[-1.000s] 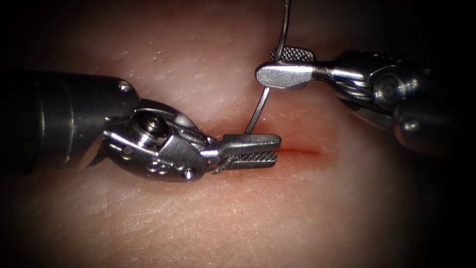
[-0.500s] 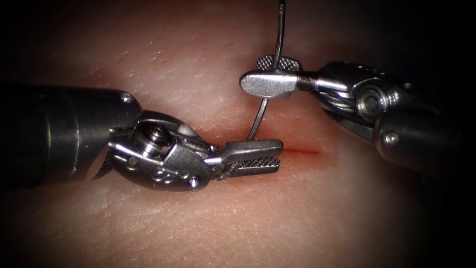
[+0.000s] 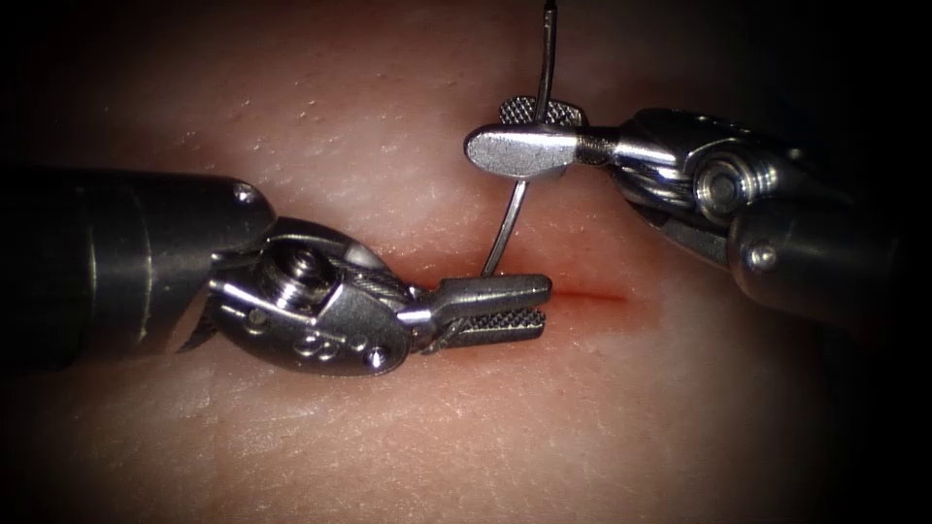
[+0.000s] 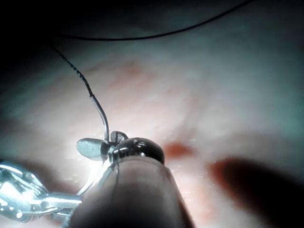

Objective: Wound Closure
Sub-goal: Pass the needle from the left to the right gripper

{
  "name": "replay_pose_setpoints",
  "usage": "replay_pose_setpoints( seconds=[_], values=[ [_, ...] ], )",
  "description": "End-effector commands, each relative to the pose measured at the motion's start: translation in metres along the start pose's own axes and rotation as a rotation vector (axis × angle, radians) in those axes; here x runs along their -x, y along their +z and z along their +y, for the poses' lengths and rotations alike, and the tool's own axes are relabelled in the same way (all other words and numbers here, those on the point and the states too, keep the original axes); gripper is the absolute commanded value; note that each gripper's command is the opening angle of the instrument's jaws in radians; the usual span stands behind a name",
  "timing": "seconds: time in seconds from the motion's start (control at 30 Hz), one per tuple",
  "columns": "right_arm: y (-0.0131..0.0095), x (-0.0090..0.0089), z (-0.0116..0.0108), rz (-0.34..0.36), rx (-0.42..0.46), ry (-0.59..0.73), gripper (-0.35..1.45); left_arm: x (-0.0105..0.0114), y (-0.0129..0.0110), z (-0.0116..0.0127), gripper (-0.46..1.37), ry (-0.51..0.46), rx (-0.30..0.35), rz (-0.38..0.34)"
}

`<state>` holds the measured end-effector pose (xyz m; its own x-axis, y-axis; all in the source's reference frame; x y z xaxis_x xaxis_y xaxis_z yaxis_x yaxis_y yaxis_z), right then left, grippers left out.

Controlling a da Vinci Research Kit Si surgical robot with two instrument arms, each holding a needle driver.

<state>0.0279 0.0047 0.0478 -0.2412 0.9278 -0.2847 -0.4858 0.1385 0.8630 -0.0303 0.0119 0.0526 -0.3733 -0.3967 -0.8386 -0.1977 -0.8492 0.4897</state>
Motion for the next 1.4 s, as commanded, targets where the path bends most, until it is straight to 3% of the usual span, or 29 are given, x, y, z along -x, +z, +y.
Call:
replay_pose_setpoints(
  seconds=[0.03,0.33,0.37,0.4,0.43,0.47,0.5,0.6,0.67,0.8,1.27,1.4],
  values=[
    [0.0,0.0,0.0,-0.003,0.004,-0.003,-0.35,0.0,0.0,0.0,-0.35,0.0,0.006,-0.001],
    [0.0,-0.0003,0.0,0.001,0.021,-0.028,-0.35,-0.0001,0.0,0.0,-0.35,0.0,0.005,-0.004],
    [-0.0001,-0.0003,0.0,-0.002,0.022,-0.034,-0.35,-0.0001,0.0001,-0.0001,-0.23,-0.019,0.002,-0.004],
    [-0.0001,-0.0003,0.0,-0.002,0.022,-0.034,-0.35,-0.0001,0.0001,-0.0001,-0.23,-0.019,0.002,-0.004],
    [-0.0001,-0.0003,0.0,-0.002,0.022,-0.04,-0.35,-0.0001,0.0001,-0.0001,0.51,-0.061,0.0,-0.004],
    [-0.0001,-0.0003,0.0,-0.005,0.024,-0.041,-0.35,-0.0001,0.0001,-0.0001,0.75,-0.073,-0.001,-0.005],
    [-0.0001,-0.0004,0.0,-0.004,0.024,-0.046,-0.35,-0.0001,0.0001,-0.0001,1.1,-0.079,-0.004,-0.008],
    [-0.0001,-0.0004,0.0,-0.007,0.025,-0.045,-0.35,-0.0001,0.0002,-0.0001,1.34,-0.082,-0.027,-0.013],
    [-0.0001,-0.0005,0.0,-0.008,0.025,-0.044,-0.35,-0.0001,0.0003,-0.0002,1.34,-0.088,-0.063,-0.013],
    [-0.0002,-0.0006,0.0,-0.009,0.025,-0.05,-0.35,0.0,0.0002,-0.0002,1.22,-0.088,-0.063,-0.017],
    [-0.0023,-0.0026,0.0018,-0.033,0.023,-0.117,-0.35,0.0016,-0.0014,-0.0013,1.15,-0.103,-0.061,-0.044],
    [-0.0026,-0.0028,0.0021,-0.054,-0.036,-0.206,-0.35,0.002,-0.002,-0.0017,1.05,-0.109,-0.056,-0.066]
  ],
)
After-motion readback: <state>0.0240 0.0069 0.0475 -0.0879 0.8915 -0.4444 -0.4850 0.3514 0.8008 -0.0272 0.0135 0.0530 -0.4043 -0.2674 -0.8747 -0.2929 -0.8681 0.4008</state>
